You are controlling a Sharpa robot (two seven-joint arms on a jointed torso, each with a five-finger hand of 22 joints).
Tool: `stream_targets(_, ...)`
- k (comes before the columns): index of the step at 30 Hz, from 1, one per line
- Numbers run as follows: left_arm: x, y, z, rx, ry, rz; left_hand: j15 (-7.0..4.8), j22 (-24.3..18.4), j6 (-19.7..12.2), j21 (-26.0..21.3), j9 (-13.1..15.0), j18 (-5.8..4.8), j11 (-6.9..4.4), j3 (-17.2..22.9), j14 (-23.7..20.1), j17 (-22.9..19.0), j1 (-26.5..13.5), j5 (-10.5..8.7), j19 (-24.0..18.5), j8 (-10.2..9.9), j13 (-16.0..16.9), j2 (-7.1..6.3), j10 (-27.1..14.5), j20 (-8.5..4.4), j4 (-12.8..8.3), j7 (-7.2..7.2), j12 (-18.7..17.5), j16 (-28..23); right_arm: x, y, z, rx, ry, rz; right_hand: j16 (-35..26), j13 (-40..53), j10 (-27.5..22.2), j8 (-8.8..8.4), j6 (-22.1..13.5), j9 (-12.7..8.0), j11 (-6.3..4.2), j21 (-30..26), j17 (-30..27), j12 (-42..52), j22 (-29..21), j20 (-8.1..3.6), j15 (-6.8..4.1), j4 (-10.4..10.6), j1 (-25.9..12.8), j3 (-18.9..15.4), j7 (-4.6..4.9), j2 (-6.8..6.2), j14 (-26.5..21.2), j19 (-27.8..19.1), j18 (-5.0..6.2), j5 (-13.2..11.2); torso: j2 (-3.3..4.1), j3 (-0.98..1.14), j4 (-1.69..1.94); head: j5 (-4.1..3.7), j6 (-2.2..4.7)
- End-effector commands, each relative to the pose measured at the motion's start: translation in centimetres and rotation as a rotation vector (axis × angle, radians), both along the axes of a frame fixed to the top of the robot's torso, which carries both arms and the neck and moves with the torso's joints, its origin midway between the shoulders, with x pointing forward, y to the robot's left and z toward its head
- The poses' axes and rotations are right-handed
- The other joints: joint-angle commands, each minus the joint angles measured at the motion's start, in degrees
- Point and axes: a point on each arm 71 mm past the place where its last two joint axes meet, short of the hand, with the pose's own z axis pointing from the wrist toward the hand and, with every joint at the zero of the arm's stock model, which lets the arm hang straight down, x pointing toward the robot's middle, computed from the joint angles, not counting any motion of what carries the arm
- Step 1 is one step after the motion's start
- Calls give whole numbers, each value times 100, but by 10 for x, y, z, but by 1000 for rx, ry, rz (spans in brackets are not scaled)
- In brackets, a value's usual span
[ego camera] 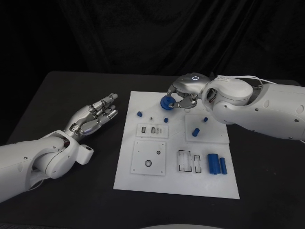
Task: Assemble the parts on the task board
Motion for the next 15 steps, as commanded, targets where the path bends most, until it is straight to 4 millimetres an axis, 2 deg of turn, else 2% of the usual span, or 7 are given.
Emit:
stream_targets(1, -3, -2, 12, -81, -138, -45, 30, -9, -9, -35, 4, 60, 57, 37, -2, -5, 50, 27, -4, 4, 5, -3, -1, 41, 12, 18, 3, -39, 2, -1, -5, -25, 18, -28, 17, 1506, 596, 22, 319, 298, -20, 17, 1509, 16, 1489, -32, -35, 38, -42, 9, -364, 19, 604, 590, -32, -19, 2, -7, 7, 7, -15)
stream_targets(7, -3, -1, 12, -79, -138, -43, 30, -9, -9, -35, 4, 60, 57, 37, -2, -5, 50, 27, -4, 4, 5, -3, -1, 41, 12, 18, 3, -39, 4, 1, -9, -20, 16, -25, 17, 1506, 596, 15, 313, 296, -20, 12, 1509, 16, 1487, -31, -35, 34, -37, 13, -362, 19, 604, 587, -30, -26, -1, -8, -4, 10, -29)
stream_targets(11, -3, -1, 12, -79, -137, -43, 30, -9, -9, -35, 4, 60, 57, 37, -2, -5, 50, 27, -4, 4, 5, -3, -1, 41, 12, 18, 3, -39, 4, 3, -10, -10, 10, -16, 17, 1506, 596, 9, 308, 295, -18, 4, 1509, 16, 1484, -31, -34, 33, -34, 17, -359, 21, 604, 583, -28, -32, -1, -10, 26, -20, -38)
stream_targets(15, -3, -1, 12, -79, -136, -44, 30, -9, -9, -35, 4, 60, 57, 37, -2, -5, 50, 27, -4, 4, 5, -3, -1, 41, 12, 18, 3, -39, 4, 6, -10, -6, 7, -8, 17, 1506, 596, 4, 304, 293, -17, 0, 1509, 16, 1482, -30, -33, 31, -30, 21, -357, 23, 604, 581, -27, -35, -2, -15, 32, -29, -39)
